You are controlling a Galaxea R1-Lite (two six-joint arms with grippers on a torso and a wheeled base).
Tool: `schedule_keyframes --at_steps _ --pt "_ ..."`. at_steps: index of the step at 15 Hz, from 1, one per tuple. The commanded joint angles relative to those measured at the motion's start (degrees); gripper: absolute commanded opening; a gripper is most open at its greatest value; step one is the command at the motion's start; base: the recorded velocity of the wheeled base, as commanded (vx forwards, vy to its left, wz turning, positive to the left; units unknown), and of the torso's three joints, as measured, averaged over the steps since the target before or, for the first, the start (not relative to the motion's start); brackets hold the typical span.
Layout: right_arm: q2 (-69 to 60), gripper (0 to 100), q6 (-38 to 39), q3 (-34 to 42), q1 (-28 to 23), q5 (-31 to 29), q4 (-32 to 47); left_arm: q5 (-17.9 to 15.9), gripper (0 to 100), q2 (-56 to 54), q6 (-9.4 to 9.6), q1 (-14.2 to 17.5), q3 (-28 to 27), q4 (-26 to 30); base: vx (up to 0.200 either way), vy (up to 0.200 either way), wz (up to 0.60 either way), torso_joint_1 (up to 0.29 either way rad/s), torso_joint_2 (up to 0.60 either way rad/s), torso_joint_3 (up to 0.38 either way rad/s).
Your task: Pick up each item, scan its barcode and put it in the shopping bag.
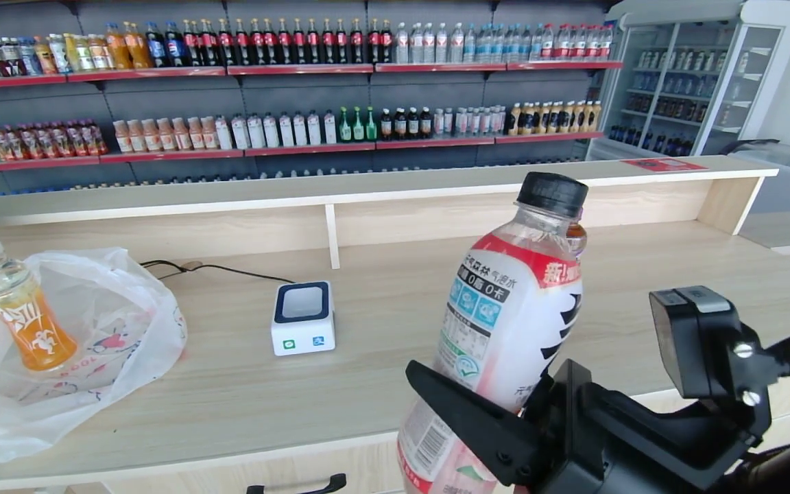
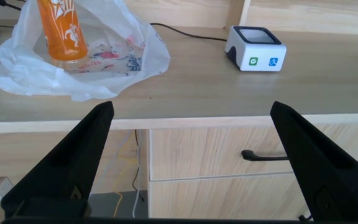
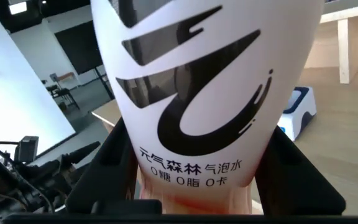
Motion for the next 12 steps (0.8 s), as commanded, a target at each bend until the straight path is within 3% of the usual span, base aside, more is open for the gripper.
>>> schedule_keyframes --at_steps 1,6,12 --pt "-1.13 0 3.58 -0.76 -0.25 0.14 -0.08 0.01 100 -0.02 0.0 -0.02 0.0 0.0 0.0 0.0 0.0 0.0 0.0 0.0" --pt "-5.52 0 16.5 -3.4 -0.25 0.14 -0.08 0.01 100 -0.02 0.0 -0.02 0.0 0.0 0.0 0.0 0.0 0.0 0.0 0.0" --pt "-6.31 0 18.34 -3.05 0.01 0.14 -0.08 0.01 100 -0.02 0.0 -0.02 0.0 0.0 0.0 0.0 0.0 0.0 0.0 0.0"
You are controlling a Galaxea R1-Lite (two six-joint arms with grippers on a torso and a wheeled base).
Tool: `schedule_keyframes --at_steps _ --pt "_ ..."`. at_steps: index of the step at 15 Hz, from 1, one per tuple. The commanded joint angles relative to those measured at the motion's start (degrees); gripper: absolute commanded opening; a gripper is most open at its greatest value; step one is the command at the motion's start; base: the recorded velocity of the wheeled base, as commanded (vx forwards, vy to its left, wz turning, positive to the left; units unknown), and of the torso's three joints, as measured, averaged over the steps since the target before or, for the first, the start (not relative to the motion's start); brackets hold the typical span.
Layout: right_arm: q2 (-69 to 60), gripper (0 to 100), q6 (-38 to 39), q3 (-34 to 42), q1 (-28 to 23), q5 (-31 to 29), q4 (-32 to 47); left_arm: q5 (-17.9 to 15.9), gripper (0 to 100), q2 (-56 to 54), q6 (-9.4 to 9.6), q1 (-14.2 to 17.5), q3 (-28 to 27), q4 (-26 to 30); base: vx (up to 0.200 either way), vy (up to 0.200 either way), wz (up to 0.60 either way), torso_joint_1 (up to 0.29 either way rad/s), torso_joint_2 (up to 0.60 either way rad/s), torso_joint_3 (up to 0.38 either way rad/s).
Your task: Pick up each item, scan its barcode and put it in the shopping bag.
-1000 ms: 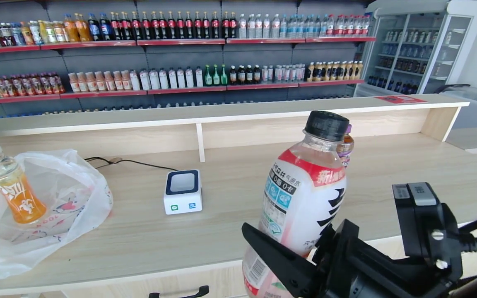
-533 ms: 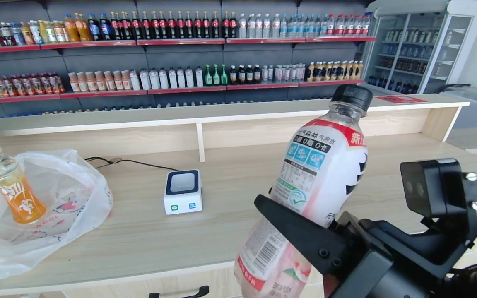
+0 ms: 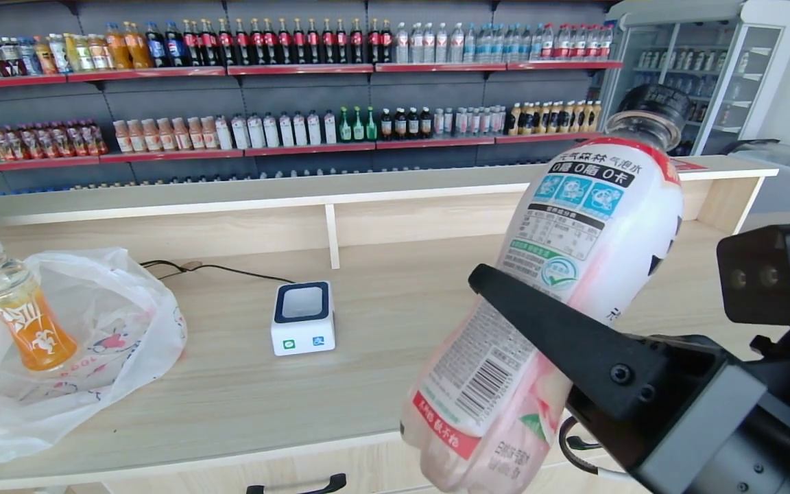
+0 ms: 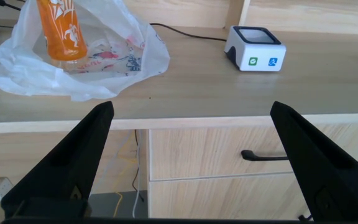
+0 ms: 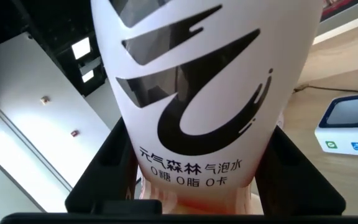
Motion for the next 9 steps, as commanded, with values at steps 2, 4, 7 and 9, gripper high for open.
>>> schedule_keyframes --at_steps 2,4,7,9 --pt "-1.27 0 1.45 -0.52 0.09 0.01 -0.08 0.01 100 -0.02 0.0 0.06 0.0 0.0 0.0 0.0 0.0 0.0 0.0 0.0" --pt "-1.71 0 2.07 -0.34 0.09 0.01 -0.08 0.01 100 0.06 0.0 -0.02 0.0 0.0 0.0 0.0 0.0 0.0 0.0 0.0" --pt "-2.24 0 2.16 0.19 1.15 0.01 -0.08 0.01 100 -0.02 0.0 0.06 0.0 0.0 0.0 0.0 0.0 0.0 0.0 0.0" --pt "-2.24 0 2.16 0.27 1.15 0.01 -0.08 0.01 100 -0.02 0.0 -0.02 0.0 0.0 0.0 0.0 0.0 0.0 0.0 0.0"
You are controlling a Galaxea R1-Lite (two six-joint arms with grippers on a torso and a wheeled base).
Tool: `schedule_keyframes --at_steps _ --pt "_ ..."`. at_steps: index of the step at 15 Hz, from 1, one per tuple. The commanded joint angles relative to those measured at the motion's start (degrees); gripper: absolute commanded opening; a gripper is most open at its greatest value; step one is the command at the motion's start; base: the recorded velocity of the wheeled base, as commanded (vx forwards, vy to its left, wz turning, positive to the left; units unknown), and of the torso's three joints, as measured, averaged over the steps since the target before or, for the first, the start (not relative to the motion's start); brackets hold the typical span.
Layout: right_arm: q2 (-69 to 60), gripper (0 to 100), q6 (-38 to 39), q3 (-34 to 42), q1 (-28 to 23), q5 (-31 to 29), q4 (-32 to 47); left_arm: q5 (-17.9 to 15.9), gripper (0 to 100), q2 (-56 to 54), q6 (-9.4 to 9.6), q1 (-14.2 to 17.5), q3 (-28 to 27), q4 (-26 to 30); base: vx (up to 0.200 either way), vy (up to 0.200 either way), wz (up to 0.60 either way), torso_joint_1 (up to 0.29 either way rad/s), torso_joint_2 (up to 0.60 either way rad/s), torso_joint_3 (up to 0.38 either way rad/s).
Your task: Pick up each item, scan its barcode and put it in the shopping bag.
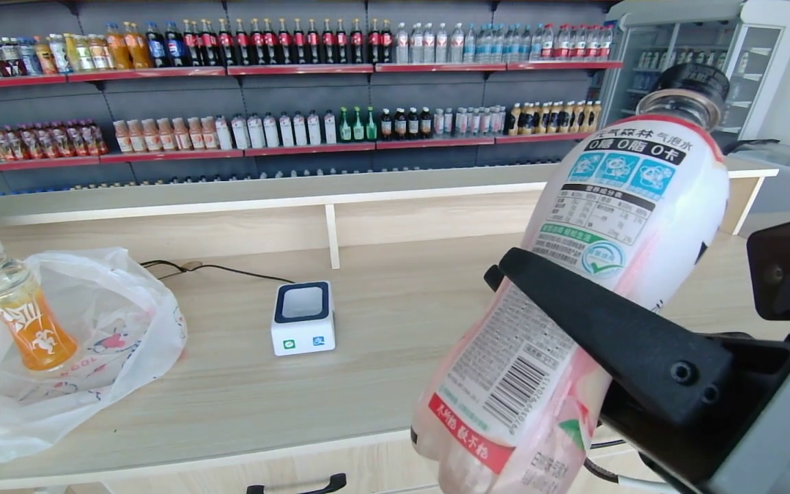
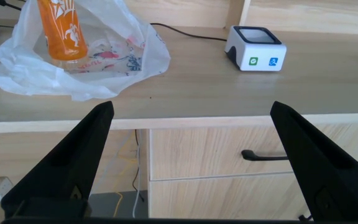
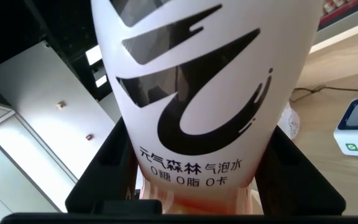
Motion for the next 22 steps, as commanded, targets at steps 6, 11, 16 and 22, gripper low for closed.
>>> schedule_keyframes --at_steps 6,11,16,22 --pt "0.02 0 -0.06 0.22 0.08 -0.01 -0.06 0.01 100 0.06 0.0 0.04 0.0 -0.02 0.0 0.0 0.0 0.0 0.0 0.0" --pt "1.16 0 -0.68 1.88 0.08 0.07 -0.06 0.01 100 -0.02 0.0 -0.05 0.0 -0.02 0.0 0.0 0.0 0.0 0.0 0.0" --pt "4.24 0 -10.26 10.23 -0.01 3.59 -0.06 0.01 100 -0.02 0.0 -0.05 0.0 -0.02 0.0 0.0 0.0 0.0 0.0 0.0" --pt "4.15 0 -30.74 16.47 -8.71 4.47 -0.06 0.01 100 -0.02 0.0 -0.05 0.0 0.06 0.0 0.0 0.0 0.0 0.0 0.0"
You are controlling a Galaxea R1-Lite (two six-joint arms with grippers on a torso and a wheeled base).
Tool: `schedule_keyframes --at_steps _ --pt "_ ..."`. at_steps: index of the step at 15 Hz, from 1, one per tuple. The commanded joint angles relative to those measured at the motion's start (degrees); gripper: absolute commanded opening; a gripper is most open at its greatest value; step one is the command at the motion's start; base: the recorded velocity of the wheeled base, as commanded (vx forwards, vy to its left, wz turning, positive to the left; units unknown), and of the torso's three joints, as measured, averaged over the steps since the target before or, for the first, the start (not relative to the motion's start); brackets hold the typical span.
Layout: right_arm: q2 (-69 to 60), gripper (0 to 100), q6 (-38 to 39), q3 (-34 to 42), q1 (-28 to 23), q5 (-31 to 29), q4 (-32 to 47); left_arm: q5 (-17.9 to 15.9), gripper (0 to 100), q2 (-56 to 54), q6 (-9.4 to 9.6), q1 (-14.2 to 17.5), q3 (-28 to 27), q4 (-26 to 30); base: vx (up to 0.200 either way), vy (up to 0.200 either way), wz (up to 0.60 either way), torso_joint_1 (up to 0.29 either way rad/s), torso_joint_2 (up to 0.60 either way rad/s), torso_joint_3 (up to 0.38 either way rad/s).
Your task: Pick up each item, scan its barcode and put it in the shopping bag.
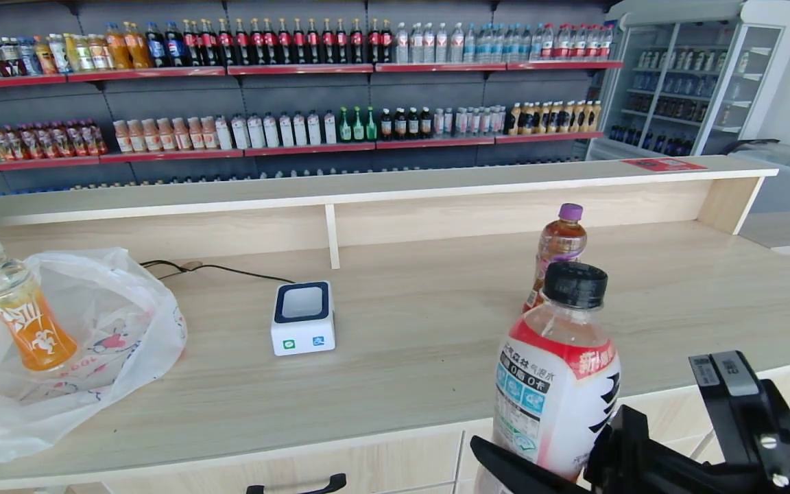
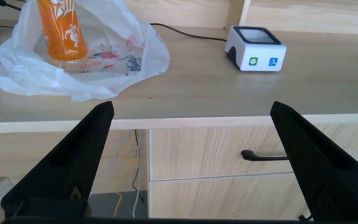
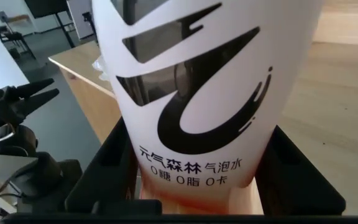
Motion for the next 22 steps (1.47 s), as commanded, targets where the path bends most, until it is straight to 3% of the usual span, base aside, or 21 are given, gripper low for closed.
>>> schedule_keyframes --at_steps 1,2,3,4,7,22 --pt "0.87 0 -4.93 -1.15 -6.67 -0.75 -0.14 0.01 100 -0.02 0.0 0.06 0.0 0.0 0.0 0.0 0.0 0.0 0.0 0.0" --pt "1.66 0 -7.83 -1.33 -10.28 -1.62 -0.14 0.01 100 -0.02 0.0 -0.02 0.0 0.0 0.0 0.0 0.0 0.0 0.0 0.0" --pt "2.36 0 -15.04 -1.68 -18.45 -2.5 -0.14 0.01 100 -0.02 0.0 0.06 0.0 0.0 0.0 0.0 0.0 0.0 0.0 0.0" --pt "2.63 0 -18.29 -3.61 -23.28 -0.48 -0.14 0.01 100 -0.02 0.0 -0.02 0.0 0.0 0.0 0.0 0.0 0.0 0.0 0.0" --pt "4.73 0 -17.41 -8.1 -24.51 -0.31 -0.14 0.01 100 -0.02 0.0 0.06 0.0 0.0 0.0 0.0 0.0 0.0 0.0 0.0" --pt "7.02 0 -14.51 -11.0 -30.23 -0.31 -0.14 0.01 100 -0.02 0.0 -0.02 0.0 0.09 0.027 0.0 0.0 0.001 0.0 0.001"
